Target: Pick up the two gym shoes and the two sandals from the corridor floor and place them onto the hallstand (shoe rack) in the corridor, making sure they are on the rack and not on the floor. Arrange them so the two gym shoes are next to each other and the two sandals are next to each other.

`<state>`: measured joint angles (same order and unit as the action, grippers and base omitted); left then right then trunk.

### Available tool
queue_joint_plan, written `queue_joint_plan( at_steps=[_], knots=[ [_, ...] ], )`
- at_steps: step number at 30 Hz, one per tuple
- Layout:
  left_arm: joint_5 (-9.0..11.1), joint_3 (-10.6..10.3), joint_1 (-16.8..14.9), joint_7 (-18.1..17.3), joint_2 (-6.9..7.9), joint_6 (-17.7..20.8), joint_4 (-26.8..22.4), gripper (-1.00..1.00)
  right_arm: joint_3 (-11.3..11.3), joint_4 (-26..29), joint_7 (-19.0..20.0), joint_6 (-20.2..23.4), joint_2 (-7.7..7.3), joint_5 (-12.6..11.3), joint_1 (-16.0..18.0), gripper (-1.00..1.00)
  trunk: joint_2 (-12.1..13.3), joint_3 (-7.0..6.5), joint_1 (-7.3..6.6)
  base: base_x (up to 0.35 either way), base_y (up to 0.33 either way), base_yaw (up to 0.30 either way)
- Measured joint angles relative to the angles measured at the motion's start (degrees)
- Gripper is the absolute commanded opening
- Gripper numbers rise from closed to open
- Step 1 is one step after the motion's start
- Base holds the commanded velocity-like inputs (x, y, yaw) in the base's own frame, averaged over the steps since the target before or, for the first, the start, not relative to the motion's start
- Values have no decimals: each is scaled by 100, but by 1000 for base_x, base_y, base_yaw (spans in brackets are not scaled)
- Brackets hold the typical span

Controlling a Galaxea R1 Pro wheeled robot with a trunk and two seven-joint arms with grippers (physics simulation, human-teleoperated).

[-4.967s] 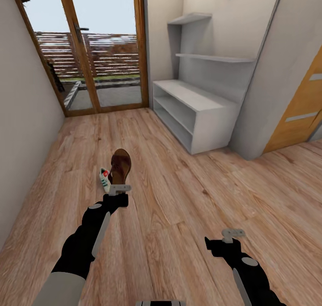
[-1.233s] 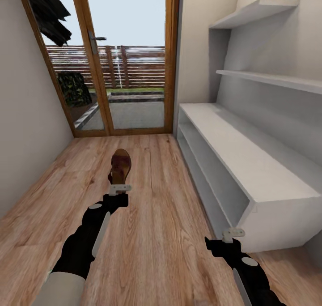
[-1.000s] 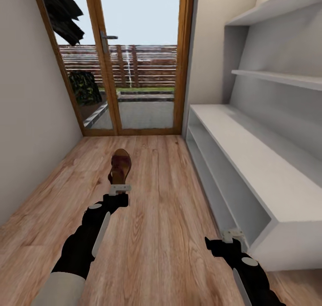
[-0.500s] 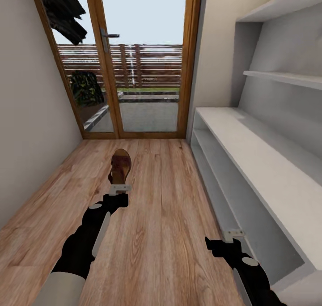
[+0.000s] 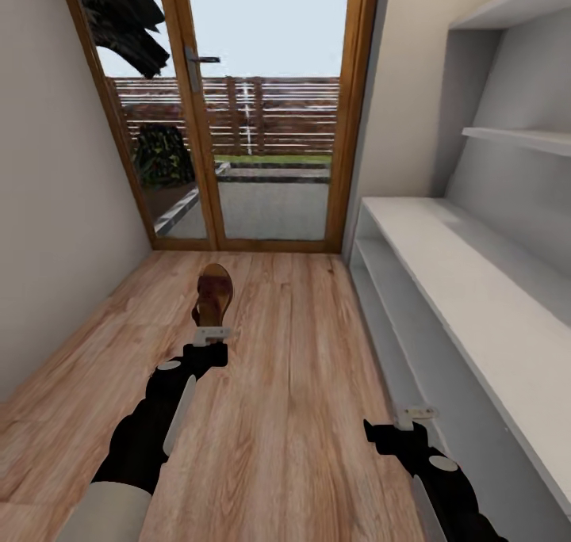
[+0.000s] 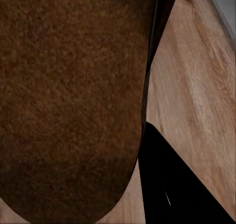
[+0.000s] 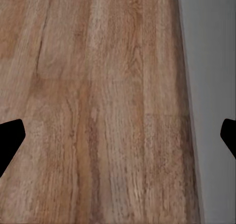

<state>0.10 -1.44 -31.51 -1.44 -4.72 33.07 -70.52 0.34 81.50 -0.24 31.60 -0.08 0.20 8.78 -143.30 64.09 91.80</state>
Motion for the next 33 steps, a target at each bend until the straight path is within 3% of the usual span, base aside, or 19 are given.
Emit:
queue_joint_plan(
  at_steps=[15, 33],
  knots=[
    [-1, -1, 0, 0, 0, -1, 1, -100, -1, 0, 0, 1, 0, -3, -1, 100, 0, 47, 0, 348, -65, 263],
    [0, -1, -1, 0, -1, -1, 2, -100, -1, 7, 0, 0, 0, 2, -1, 100, 0, 51, 0, 348, -27, 14]
  ],
)
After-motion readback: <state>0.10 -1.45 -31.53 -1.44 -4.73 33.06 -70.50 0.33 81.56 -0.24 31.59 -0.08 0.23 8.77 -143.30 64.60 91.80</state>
